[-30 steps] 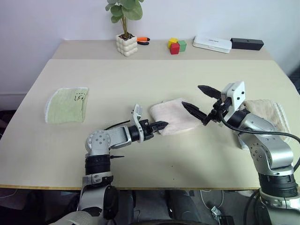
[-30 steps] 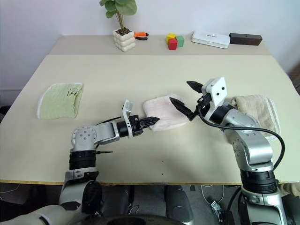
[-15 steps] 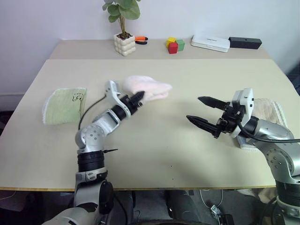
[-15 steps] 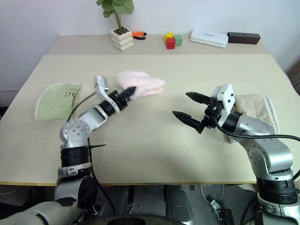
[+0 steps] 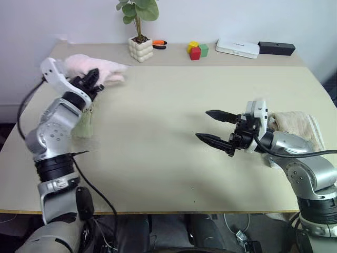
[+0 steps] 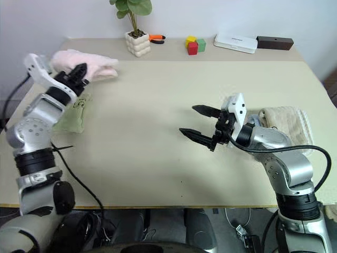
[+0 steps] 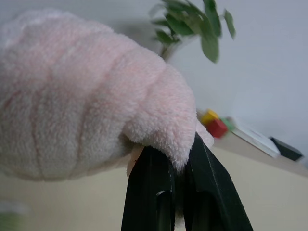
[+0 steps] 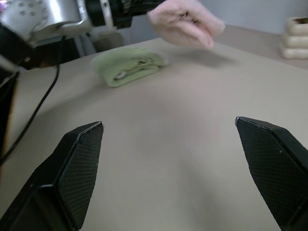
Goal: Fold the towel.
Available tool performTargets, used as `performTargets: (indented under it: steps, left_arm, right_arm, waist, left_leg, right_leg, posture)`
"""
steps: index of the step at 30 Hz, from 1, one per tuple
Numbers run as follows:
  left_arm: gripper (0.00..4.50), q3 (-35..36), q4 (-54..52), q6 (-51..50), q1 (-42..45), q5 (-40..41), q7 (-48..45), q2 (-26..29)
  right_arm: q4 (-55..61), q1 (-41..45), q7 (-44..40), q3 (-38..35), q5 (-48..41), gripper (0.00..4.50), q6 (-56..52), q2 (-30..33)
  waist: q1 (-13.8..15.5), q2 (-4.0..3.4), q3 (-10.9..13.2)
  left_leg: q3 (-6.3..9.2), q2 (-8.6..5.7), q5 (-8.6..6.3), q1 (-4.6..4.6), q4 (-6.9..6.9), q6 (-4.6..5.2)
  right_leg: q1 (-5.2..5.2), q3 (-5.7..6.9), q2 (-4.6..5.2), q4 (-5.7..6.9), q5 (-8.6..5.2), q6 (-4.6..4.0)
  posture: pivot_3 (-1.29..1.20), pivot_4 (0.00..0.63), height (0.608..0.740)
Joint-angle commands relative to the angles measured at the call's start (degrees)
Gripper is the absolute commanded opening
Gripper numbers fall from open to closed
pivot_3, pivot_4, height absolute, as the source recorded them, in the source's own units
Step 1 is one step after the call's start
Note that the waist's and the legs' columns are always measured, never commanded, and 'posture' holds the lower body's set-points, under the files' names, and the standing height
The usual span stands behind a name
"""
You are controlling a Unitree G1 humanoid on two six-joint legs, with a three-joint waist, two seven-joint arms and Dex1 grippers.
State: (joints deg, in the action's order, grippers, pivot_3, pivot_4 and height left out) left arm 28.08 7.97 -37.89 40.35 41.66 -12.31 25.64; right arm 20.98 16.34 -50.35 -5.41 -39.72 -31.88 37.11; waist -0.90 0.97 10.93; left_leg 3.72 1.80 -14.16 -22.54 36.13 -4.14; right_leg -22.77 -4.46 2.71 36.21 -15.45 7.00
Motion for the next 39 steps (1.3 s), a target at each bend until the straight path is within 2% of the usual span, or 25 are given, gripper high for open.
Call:
performTargets:
  steps: [1,7,13,16,20,22,25,32,35,39]
  left_arm:
    - [0.06,2.20,-0.78,2.36,0.90,-0.29,-0.07,2.17]
    - [0.06,4.93,-6.23,0.59,-4.91,0.72,1.51,4.47]
    - [0.06,7.27,-14.53,0.50,-17.48,0.59,1.44,4.93]
    - [0.06,7.81,-16.33,-1.77,-23.63,1.96,1.78,3.82]
    - [0.06,10.98,-17.60,-2.67,-28.66,6.01,5.24,-1.22]
    - [0.06,10.83,-18.61,-1.96,-30.56,5.14,6.77,-2.65]
    - [0.99,11.53,-21.02,-0.89,-32.76,8.01,8.02,-6.40]
    - [4.45,12.25,-24.90,-0.57,-35.01,13.44,8.70,-8.71]
    - [4.45,11.56,-27.36,-4.63,-38.04,20.04,7.11,-8.15]
    - [4.45,9.71,-30.59,-8.63,-42.04,26.32,3.21,-4.55]
  right_arm:
    - [0.42,1.88,-1.13,-2.03,-4.11,4.50,-1.32,-0.39]
    - [-1.13,2.01,-4.15,0.16,-2.74,4.50,-2.65,2.20]
    - [-3.19,3.77,-5.22,0.44,-1.40,4.50,-2.12,2.52]
    - [-3.77,4.27,-5.93,0.52,-0.70,4.50,-1.94,2.97]
    - [-4.78,5.50,-6.21,0.67,0.07,4.50,-1.64,2.82]
    - [-5.15,5.83,-6.45,0.50,0.24,4.50,-1.64,2.82]
    - [-5.83,6.31,-6.48,0.65,0.79,4.50,-1.37,2.48]
    - [-6.05,5.98,-6.48,-0.10,0.23,4.50,-1.39,1.82]
    - [-5.58,5.70,-6.45,-1.89,-2.96,4.50,-2.97,1.31]
    - [-3.70,5.69,-6.75,-4.16,-8.76,4.50,-5.81,1.00]
  waist:
    - [-0.03,0.00,0.00]
    - [-0.16,0.01,0.01]
    - [-0.26,0.04,0.03]
    - [-0.19,0.06,0.03]
    - [0.03,0.06,0.03]
    - [0.01,0.09,0.03]
    - [0.00,0.09,0.02]
    - [-0.11,0.09,0.02]
    - [-0.18,0.09,0.03]
    - [-0.21,0.09,0.03]
  left_leg:
    - [0.00,0.00,0.00,0.00,0.00,0.00]
    - [0.00,0.01,0.00,0.00,-0.02,0.00]
    - [-0.02,0.03,0.00,0.02,-0.04,0.00]
    - [-0.03,0.03,0.00,0.02,-0.02,0.00]
    - [-0.04,0.03,-0.01,0.02,0.00,0.01]
    - [-0.03,0.03,-0.01,0.01,0.01,0.01]
    - [-0.03,0.03,-0.01,0.01,0.01,0.01]
    - [-0.05,0.03,-0.01,0.02,0.01,0.01]
    - [-0.06,0.03,-0.01,0.03,-0.01,0.01]
    - [-0.05,0.03,-0.02,0.03,0.00,0.02]
  right_leg:
    - [0.01,0.00,0.01,0.00,0.00,0.00]
    - [-0.01,0.00,0.01,0.01,0.00,0.00]
    - [-0.04,-0.02,0.01,0.05,0.00,0.00]
    - [-0.03,-0.01,0.02,0.05,0.00,-0.01]
    - [-0.01,-0.01,0.04,0.03,0.00,-0.02]
    - [-0.01,-0.01,0.04,0.03,0.00,-0.02]
    - [-0.01,-0.01,0.03,0.03,0.00,-0.02]
    - [-0.01,-0.02,0.03,0.02,0.00,-0.02]
    - [-0.01,-0.04,0.03,0.02,0.00,-0.03]
    - [-0.01,-0.03,0.03,0.02,-0.03,-0.07]
  posture:
    - [0.00,0.150,0.740]
    - [0.00,0.150,0.740]
    - [0.00,0.150,0.740]
    - [0.00,0.150,0.740]
    - [0.00,0.150,0.740]
    - [0.00,0.150,0.740]
    - [0.00,0.150,0.740]
    - [0.00,0.150,0.740]
    - [0.00,0.150,0.740]
    - [0.00,0.150,0.740]
